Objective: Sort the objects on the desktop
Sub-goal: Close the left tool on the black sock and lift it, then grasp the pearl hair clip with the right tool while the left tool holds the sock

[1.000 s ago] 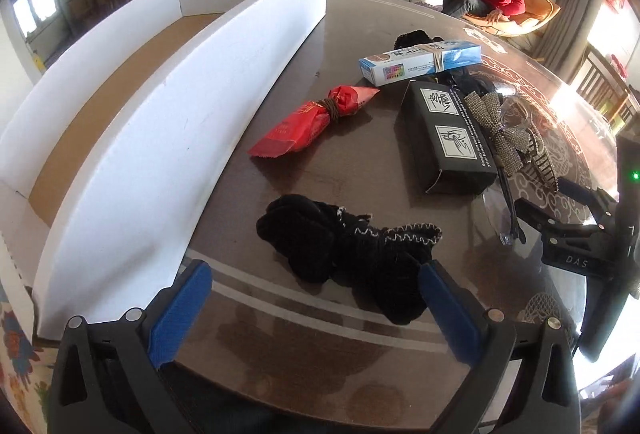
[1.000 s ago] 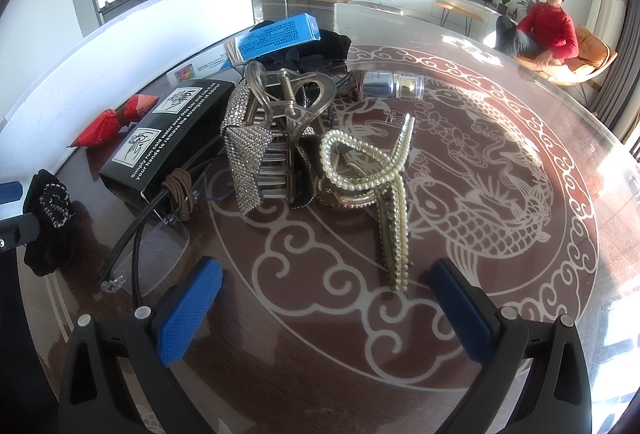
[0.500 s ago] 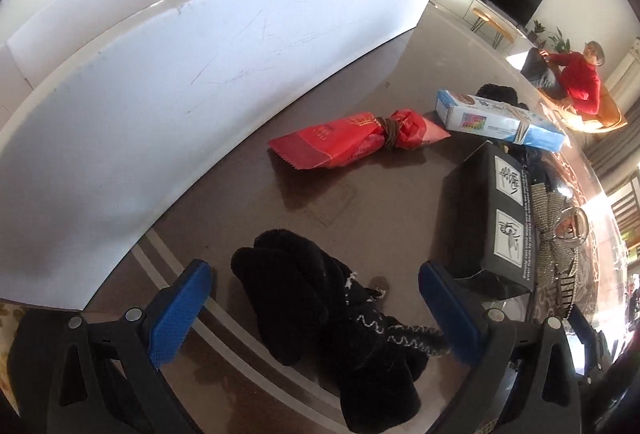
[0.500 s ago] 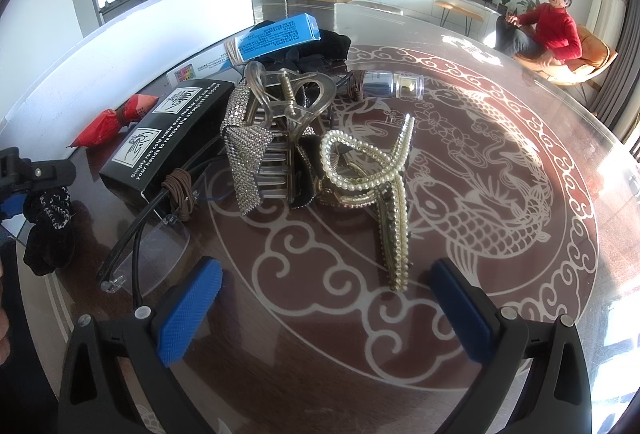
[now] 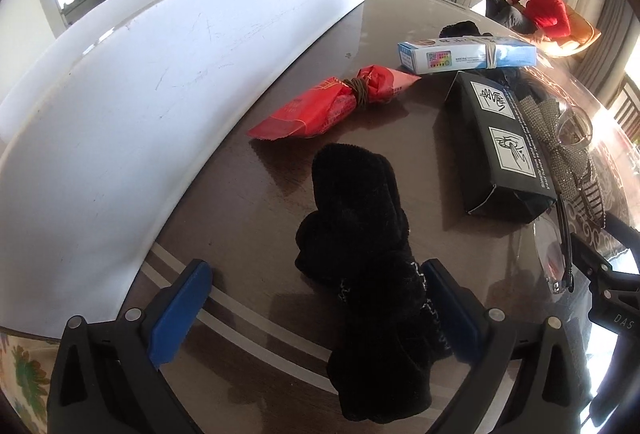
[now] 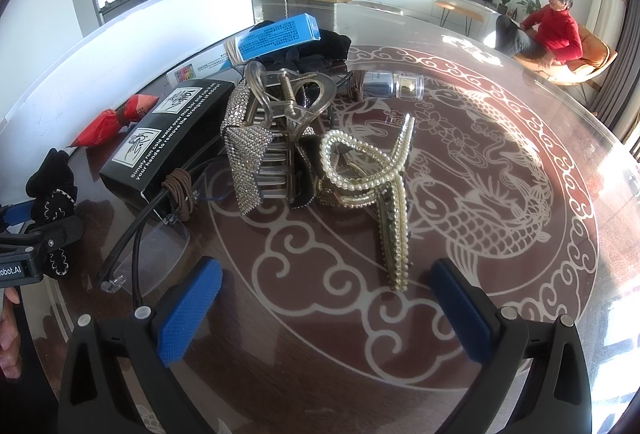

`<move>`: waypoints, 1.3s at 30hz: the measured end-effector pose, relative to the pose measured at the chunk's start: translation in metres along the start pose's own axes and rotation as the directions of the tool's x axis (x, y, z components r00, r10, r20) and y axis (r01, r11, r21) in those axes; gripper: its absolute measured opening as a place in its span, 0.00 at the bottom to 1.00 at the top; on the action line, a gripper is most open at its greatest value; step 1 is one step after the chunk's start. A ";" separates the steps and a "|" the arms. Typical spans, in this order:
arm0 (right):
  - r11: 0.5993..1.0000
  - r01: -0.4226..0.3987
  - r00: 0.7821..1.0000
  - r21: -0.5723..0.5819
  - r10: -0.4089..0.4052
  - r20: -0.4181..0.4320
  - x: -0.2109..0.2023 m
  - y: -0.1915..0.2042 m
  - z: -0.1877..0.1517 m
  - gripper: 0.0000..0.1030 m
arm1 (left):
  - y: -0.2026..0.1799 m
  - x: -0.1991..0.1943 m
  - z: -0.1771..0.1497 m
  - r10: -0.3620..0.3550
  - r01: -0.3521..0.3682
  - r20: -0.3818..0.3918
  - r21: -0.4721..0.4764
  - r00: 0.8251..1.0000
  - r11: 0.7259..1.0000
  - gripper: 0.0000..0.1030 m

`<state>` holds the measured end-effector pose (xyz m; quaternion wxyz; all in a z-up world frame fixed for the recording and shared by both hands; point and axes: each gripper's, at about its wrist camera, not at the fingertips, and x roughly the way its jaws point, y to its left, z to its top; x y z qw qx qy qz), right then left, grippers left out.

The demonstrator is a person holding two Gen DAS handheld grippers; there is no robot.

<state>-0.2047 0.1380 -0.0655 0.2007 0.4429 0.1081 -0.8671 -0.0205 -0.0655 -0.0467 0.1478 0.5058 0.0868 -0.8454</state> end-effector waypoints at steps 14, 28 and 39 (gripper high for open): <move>1.000 0.000 1.000 0.000 0.000 0.000 0.000 0.000 0.000 1.00 | -0.004 0.006 0.005 -0.059 0.058 0.006 0.108 0.998 0.992 1.00; 1.000 0.000 1.000 0.000 0.000 0.000 0.001 0.000 0.000 1.00 | 0.005 0.000 0.021 -0.141 0.131 0.027 0.233 0.990 0.964 0.31; 1.000 -0.003 1.000 -0.006 0.003 -0.001 0.001 0.000 0.000 1.00 | 0.003 -0.005 0.008 -0.159 0.143 0.051 0.232 0.986 0.962 0.30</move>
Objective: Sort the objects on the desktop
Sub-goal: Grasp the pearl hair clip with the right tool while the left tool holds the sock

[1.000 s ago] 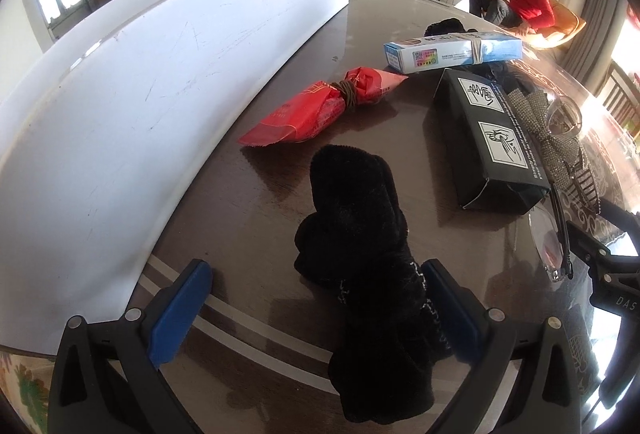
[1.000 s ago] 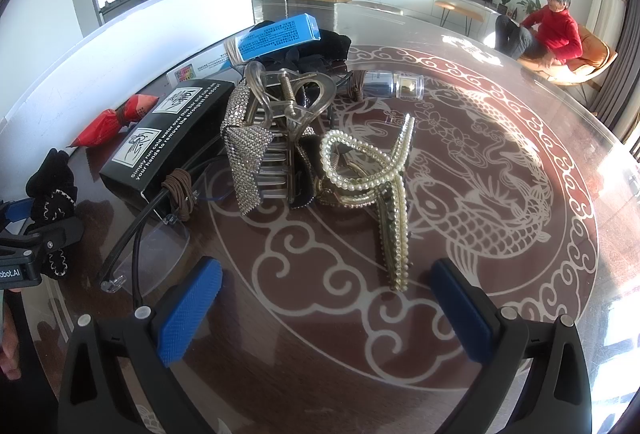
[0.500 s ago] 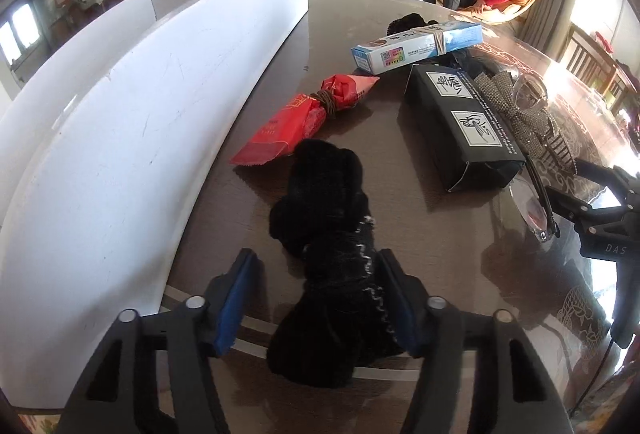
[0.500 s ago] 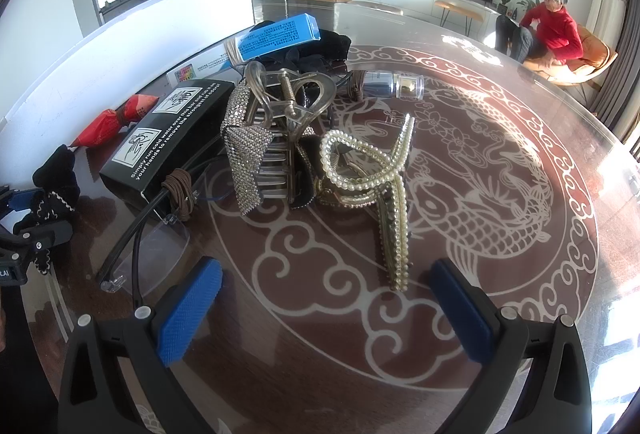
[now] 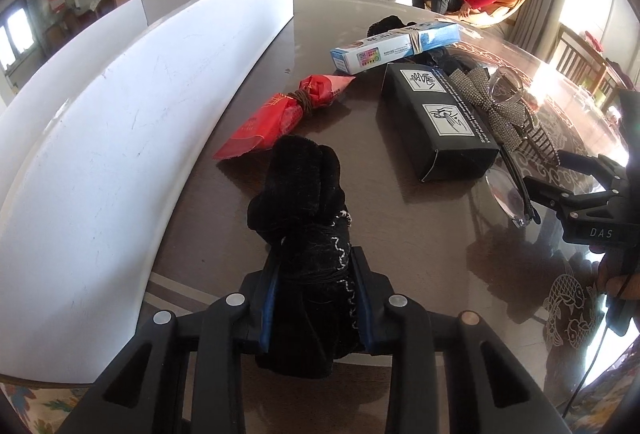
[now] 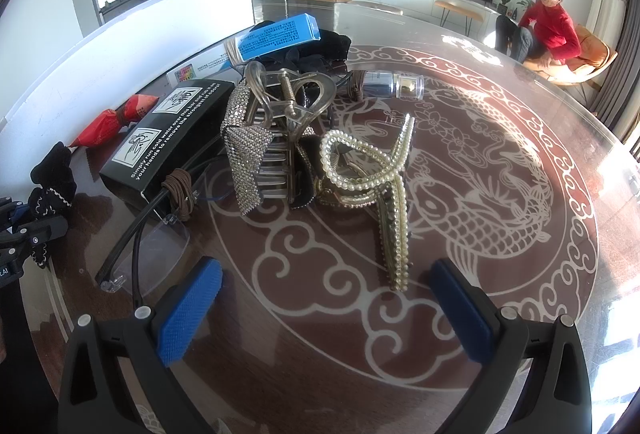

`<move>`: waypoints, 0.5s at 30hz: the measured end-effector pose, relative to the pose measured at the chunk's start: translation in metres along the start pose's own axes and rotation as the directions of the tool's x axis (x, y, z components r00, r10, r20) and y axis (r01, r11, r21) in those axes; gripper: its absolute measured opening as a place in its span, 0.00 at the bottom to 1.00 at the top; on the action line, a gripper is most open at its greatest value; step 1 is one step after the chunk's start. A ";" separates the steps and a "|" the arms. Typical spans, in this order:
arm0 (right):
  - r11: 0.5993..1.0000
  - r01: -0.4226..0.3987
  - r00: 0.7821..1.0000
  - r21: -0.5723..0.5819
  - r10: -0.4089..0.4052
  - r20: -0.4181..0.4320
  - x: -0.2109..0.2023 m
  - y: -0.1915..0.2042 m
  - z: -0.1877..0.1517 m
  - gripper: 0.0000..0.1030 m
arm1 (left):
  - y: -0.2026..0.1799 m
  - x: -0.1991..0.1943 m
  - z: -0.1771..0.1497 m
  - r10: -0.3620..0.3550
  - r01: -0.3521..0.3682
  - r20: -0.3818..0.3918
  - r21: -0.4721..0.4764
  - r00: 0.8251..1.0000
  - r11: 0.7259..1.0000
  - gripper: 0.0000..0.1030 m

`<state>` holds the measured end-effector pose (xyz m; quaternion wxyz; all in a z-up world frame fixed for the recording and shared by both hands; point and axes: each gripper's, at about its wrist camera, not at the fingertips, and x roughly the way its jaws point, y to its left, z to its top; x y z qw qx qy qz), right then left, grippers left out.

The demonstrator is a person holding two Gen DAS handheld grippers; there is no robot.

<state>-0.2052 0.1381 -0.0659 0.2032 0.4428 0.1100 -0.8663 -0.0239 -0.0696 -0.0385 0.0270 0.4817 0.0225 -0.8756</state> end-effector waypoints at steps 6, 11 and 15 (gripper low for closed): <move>0.988 -0.157 0.981 -0.018 0.153 -0.117 -0.004 -0.029 0.009 1.00 | 0.003 -0.001 -0.005 -0.027 0.027 0.019 -0.016 0.999 0.999 0.30; 0.989 -0.148 0.978 0.013 0.149 -0.150 -0.004 -0.055 0.029 1.00 | 0.001 -0.001 -0.007 -0.014 0.015 0.027 -0.007 1.000 1.000 0.30; 0.991 -0.134 0.971 -0.028 0.126 -0.206 0.020 -0.046 0.045 0.91 | 0.004 -0.001 -0.006 -0.029 0.030 0.019 -0.019 0.999 0.999 0.30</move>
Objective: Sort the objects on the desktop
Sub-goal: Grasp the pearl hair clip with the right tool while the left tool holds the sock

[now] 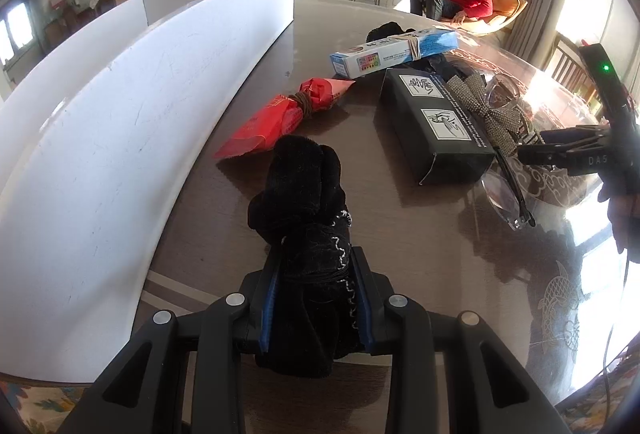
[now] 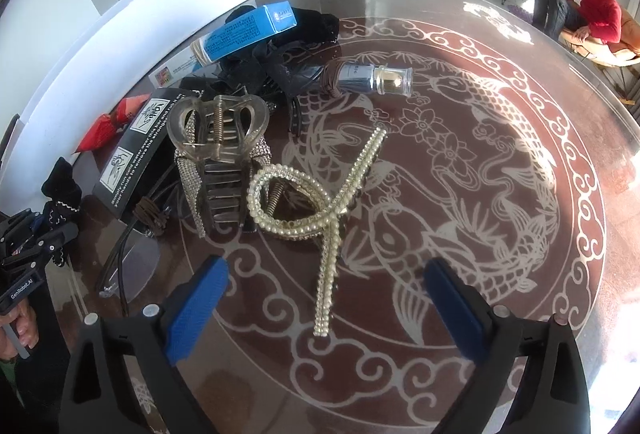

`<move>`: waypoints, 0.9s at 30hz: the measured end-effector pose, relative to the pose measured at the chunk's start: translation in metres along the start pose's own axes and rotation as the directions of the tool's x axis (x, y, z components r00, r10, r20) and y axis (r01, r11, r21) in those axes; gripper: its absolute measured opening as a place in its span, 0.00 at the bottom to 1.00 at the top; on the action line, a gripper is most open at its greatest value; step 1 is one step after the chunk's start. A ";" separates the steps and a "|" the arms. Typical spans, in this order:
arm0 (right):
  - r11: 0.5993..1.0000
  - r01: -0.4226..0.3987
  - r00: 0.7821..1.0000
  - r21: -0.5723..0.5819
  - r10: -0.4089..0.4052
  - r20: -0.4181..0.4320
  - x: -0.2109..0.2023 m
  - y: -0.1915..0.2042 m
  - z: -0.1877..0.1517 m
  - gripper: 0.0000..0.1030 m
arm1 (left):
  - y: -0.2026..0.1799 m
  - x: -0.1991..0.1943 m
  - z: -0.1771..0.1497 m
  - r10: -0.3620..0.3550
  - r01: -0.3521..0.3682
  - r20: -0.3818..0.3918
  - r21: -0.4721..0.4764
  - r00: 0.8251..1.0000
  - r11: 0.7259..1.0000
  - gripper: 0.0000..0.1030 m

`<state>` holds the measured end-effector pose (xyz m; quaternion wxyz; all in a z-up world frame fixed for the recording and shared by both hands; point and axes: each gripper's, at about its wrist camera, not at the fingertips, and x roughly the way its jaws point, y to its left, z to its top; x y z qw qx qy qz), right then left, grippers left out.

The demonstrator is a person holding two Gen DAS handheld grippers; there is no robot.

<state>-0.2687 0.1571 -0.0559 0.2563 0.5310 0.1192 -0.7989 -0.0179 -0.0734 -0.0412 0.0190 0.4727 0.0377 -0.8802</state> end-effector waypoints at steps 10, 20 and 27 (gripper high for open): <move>0.998 0.025 0.999 -0.052 -0.024 0.036 -0.017 0.009 0.002 0.48 | -0.008 -0.010 -0.015 -0.071 0.071 -0.002 0.000 0.997 0.997 0.31; 0.999 0.021 1.000 -0.042 -0.021 0.021 -0.067 0.003 -0.053 0.45 | -0.029 -0.019 -0.016 -0.177 0.177 0.011 0.016 0.984 0.984 0.30; 0.997 0.053 0.999 -0.053 -0.053 0.005 -0.065 0.000 -0.081 0.47 | -0.026 -0.019 -0.023 -0.184 0.184 0.005 0.012 0.983 0.983 0.30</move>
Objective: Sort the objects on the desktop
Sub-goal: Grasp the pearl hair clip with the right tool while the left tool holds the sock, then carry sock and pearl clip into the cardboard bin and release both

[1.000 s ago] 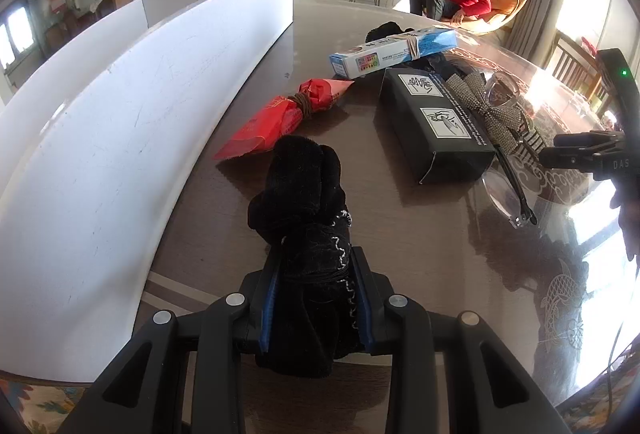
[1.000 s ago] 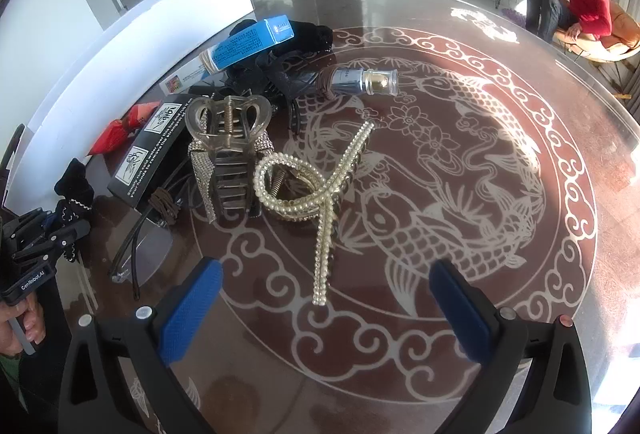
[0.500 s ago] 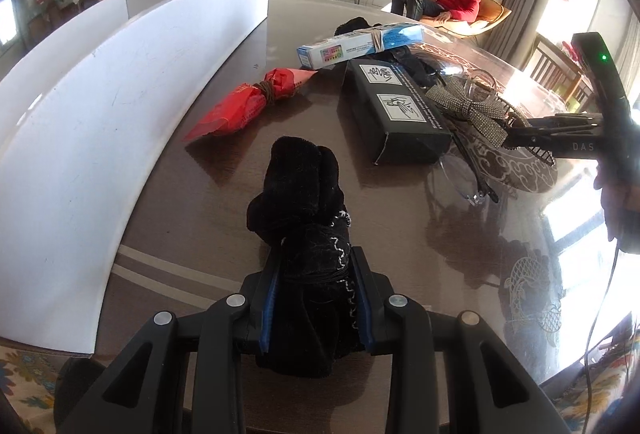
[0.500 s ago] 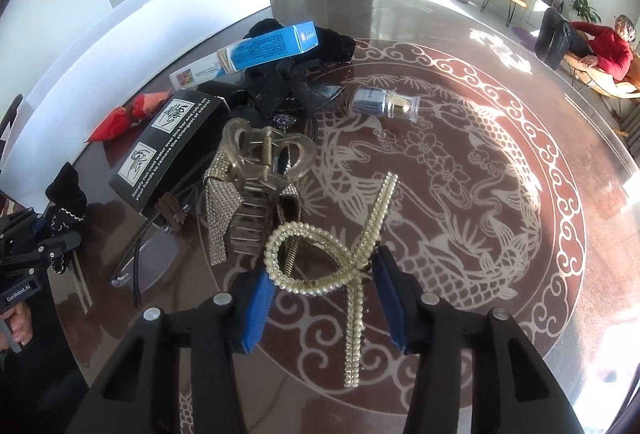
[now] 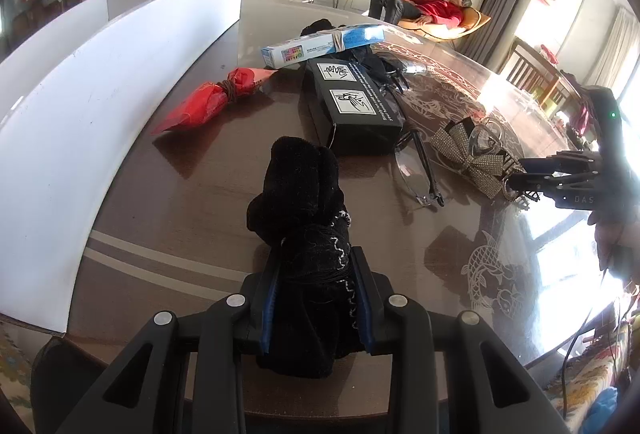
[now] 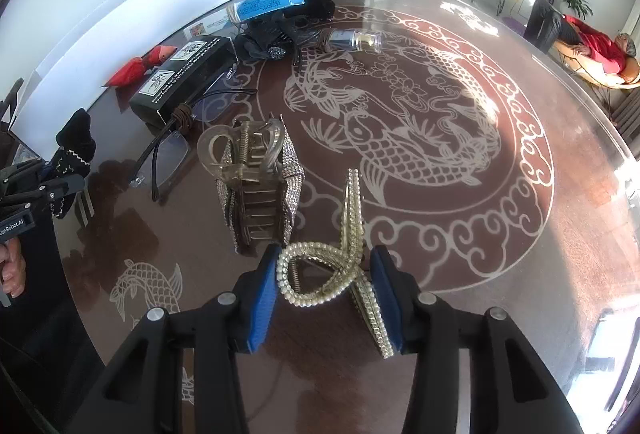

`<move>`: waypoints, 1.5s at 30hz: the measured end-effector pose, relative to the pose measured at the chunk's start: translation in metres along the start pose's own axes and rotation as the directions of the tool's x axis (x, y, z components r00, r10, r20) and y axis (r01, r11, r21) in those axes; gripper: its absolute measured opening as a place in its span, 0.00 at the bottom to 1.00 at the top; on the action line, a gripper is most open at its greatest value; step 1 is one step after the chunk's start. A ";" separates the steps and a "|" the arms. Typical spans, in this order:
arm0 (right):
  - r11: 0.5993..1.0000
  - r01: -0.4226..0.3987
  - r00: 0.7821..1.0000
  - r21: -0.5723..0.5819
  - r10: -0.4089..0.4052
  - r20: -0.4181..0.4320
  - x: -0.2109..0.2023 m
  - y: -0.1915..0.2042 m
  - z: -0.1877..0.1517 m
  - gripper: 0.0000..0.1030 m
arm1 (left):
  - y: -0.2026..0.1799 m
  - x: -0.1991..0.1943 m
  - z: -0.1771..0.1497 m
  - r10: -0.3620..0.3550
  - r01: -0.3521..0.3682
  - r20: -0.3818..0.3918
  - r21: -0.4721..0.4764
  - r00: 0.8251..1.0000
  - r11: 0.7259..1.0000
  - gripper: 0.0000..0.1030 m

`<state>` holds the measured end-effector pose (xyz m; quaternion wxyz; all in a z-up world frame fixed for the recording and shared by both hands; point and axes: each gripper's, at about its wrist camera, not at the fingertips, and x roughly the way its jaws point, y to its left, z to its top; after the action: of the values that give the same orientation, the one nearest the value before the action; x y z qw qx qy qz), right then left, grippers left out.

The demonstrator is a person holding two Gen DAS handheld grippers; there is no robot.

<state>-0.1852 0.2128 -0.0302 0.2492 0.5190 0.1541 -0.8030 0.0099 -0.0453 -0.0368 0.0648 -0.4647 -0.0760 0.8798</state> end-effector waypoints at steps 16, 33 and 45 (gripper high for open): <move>0.995 -0.035 0.996 -0.088 0.028 -0.088 -0.005 0.002 0.003 0.45 | -0.006 -0.021 -0.010 -0.100 0.100 0.016 0.022 0.995 0.995 0.30; 0.957 -0.279 0.940 -0.076 0.288 0.184 -0.082 0.100 0.161 0.45 | 0.146 -0.126 0.088 0.036 -0.006 0.163 -0.178 0.986 0.984 0.30; 0.893 -0.372 0.910 -0.253 0.405 0.092 0.019 0.330 0.293 0.45 | 0.246 -0.080 0.089 0.200 -0.200 -0.029 -0.277 0.979 0.940 0.40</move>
<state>-0.2281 -0.2135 0.0772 0.4737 0.4482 0.1208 -0.7484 -0.0302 -0.3081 0.0293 -0.0909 -0.4745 -0.1513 0.8624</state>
